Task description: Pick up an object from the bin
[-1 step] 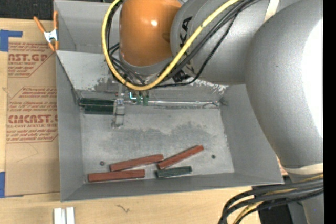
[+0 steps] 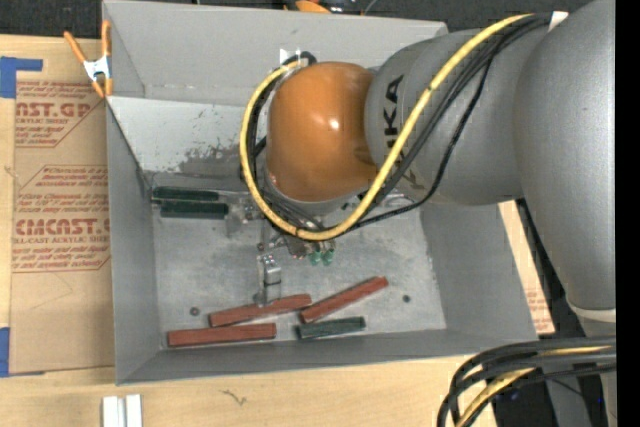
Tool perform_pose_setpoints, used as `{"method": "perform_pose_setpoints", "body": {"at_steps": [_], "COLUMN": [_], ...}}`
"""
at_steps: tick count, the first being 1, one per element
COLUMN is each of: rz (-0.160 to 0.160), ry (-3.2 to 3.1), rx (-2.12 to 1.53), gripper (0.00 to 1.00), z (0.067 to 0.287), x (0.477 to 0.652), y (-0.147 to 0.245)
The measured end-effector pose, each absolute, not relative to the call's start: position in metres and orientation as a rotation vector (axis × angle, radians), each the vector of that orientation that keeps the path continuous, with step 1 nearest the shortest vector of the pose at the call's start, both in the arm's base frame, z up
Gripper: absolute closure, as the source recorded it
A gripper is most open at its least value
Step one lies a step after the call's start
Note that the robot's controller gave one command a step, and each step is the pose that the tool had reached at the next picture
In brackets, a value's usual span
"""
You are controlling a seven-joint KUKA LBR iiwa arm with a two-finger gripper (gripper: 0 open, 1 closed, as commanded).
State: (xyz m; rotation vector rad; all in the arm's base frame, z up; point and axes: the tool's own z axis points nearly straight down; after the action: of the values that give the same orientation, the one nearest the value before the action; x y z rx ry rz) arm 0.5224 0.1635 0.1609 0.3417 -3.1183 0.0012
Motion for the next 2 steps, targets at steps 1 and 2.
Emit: {"method": "perform_pose_setpoints", "body": {"at_steps": [1,2], "rz": [-0.003,-0.002], "ry": [-3.094,-3.094], "rx": [0.548,0.546], "gripper": [0.0,1.0], "z": [0.0678,0.0722], "x": [0.4891,0.4904], "y": [0.1473,0.1475]}}
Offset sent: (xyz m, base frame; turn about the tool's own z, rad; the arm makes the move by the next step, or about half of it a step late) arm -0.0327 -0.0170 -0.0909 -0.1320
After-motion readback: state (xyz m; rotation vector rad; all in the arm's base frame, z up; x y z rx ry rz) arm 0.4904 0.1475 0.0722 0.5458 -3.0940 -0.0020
